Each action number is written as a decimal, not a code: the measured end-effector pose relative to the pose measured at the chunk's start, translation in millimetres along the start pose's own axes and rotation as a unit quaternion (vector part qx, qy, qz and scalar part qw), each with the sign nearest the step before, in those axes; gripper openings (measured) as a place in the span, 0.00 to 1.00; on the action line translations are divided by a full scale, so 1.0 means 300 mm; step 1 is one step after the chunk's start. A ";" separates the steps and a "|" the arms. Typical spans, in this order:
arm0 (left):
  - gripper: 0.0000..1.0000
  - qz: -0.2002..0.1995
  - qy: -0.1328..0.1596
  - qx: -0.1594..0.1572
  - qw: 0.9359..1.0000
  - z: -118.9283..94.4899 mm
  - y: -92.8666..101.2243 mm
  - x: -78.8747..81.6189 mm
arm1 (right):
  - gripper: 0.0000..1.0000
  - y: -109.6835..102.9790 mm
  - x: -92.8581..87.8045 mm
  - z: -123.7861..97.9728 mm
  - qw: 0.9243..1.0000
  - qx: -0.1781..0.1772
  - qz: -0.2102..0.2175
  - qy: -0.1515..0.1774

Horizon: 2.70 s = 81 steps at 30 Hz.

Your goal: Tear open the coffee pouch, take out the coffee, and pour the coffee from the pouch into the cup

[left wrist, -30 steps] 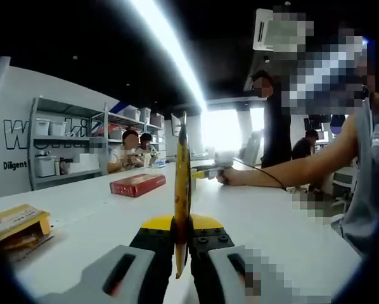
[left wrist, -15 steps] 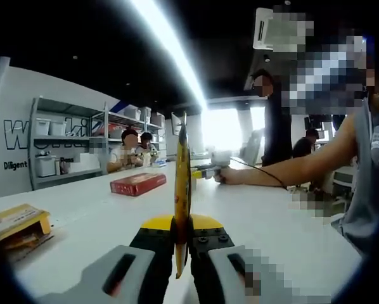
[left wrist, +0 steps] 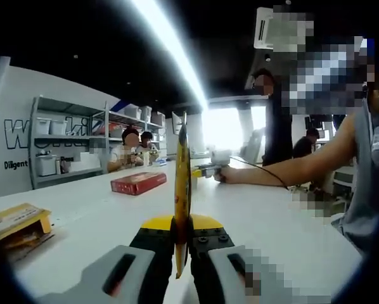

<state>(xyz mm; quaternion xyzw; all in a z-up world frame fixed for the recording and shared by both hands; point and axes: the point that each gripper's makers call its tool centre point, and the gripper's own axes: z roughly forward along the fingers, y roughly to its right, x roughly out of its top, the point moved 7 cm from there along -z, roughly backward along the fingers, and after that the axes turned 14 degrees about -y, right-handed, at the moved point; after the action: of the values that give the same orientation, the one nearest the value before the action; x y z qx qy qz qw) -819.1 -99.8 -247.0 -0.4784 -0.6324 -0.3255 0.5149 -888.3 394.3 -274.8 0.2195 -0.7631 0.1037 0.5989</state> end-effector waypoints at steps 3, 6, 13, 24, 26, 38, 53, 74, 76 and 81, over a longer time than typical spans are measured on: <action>0.10 0.000 0.000 0.000 1.000 0.002 -0.002 0.001 | 0.46 -0.032 0.004 -0.006 1.000 0.008 -0.005 0.001; 0.10 -0.002 0.000 0.001 1.000 0.002 -0.005 0.001 | 0.46 0.000 0.003 0.006 1.000 0.015 -0.005 0.001; 0.10 -0.003 -0.002 0.002 1.000 0.001 -0.009 -0.004 | 0.45 -0.012 0.002 0.001 1.000 0.024 -0.008 0.003; 0.10 -0.001 0.000 0.003 1.000 -0.001 -0.007 0.000 | 0.45 -0.114 0.010 -0.009 0.996 0.080 -0.031 0.009; 0.10 0.000 0.000 0.003 1.000 -0.001 -0.007 0.000 | 0.45 -0.113 0.010 -0.006 0.996 0.088 -0.032 0.009; 0.10 0.001 -0.001 -0.001 1.000 0.004 -0.003 -0.001 | 0.45 -0.253 0.028 0.008 0.982 0.184 -0.048 0.017; 0.10 0.006 -0.002 -0.007 1.000 0.009 0.009 0.000 | 0.45 -0.354 0.046 0.035 0.968 0.241 -0.068 0.017; 0.10 0.010 -0.003 0.003 1.000 -0.005 -0.003 -0.001 | 0.45 -0.565 0.080 0.072 0.936 0.339 -0.094 0.025; 0.10 0.010 -0.005 0.002 1.000 -0.002 -0.005 -0.003 | 0.45 -0.565 0.081 0.076 0.934 0.344 -0.095 0.026; 0.10 0.012 -0.010 -0.003 1.000 0.008 -0.002 -0.009 | 0.45 -0.616 0.089 0.079 0.926 0.364 -0.100 0.027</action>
<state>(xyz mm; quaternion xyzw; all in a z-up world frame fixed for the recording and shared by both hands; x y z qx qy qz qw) -820.5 -98.6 -250.1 -0.4905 -0.6310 -0.3166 0.5110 -829.0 215.6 -274.7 0.4945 -0.6303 0.3197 0.5059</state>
